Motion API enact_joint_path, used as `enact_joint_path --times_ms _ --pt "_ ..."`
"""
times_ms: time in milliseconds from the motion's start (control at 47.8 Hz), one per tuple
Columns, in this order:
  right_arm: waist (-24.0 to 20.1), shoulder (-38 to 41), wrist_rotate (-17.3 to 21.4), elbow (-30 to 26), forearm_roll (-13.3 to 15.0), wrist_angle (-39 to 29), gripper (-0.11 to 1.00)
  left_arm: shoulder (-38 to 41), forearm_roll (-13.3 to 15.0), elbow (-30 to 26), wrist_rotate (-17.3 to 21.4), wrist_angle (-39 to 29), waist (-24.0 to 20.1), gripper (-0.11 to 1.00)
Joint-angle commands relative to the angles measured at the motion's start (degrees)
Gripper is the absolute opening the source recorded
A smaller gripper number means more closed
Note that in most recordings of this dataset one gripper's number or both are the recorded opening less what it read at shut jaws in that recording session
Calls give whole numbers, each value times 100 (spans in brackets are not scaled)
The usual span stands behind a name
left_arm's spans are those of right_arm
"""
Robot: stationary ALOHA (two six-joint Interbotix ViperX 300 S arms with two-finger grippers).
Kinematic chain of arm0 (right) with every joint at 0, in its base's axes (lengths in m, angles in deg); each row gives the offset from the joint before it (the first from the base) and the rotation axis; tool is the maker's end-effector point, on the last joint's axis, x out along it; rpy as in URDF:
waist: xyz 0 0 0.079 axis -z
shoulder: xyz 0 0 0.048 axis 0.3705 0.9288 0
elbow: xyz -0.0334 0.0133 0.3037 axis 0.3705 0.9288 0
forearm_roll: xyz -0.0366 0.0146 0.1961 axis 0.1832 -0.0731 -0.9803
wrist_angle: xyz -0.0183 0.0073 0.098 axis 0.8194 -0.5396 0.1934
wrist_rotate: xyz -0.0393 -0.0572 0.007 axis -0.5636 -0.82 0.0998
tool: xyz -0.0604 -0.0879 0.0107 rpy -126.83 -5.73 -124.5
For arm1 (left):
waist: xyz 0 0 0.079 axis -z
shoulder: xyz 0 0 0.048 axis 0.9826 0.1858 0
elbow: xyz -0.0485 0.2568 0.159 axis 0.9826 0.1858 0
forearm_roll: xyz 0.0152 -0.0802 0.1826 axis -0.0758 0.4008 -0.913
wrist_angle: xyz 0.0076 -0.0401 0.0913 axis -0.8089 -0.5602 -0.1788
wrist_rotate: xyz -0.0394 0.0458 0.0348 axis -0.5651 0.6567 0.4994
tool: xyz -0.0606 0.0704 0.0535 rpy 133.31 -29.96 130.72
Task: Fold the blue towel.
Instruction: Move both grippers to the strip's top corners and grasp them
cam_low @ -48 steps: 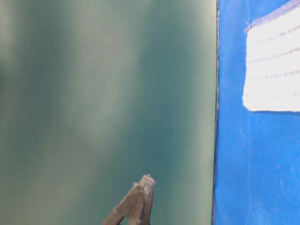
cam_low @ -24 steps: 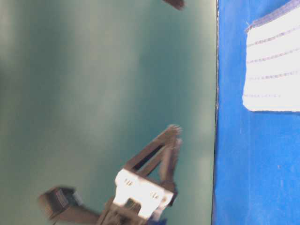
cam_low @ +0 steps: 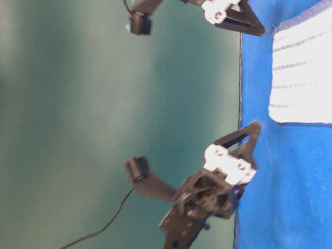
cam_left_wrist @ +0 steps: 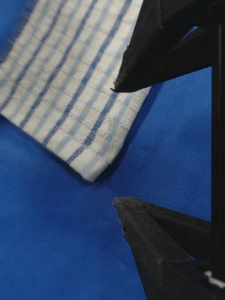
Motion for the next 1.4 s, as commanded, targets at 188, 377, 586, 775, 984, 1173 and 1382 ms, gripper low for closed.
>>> enact_joint_path --times_ms 188,377,586,775,984,1173,1382 --pt "62 510 -9 -290 18 264 65 378 0 -439 35 -18 -141 88" --pt "167 756 -26 -352 26 264 65 650 0 -554 35 -18 -220 88" --pt "88 729 -44 -272 35 264 62 729 0 -571 35 -229 -211 79" --pt "-97 712 -35 -211 70 264 22 729 0 -580 185 -352 -79 28" --pt "-105 694 -35 -229 70 264 6 747 0 -677 519 -396 35 1" --pt "-105 668 -26 -211 70 264 6 712 0 -773 598 -448 44 1" --pt "-105 299 -18 -176 70 185 6 439 0 -870 624 -677 44 1"
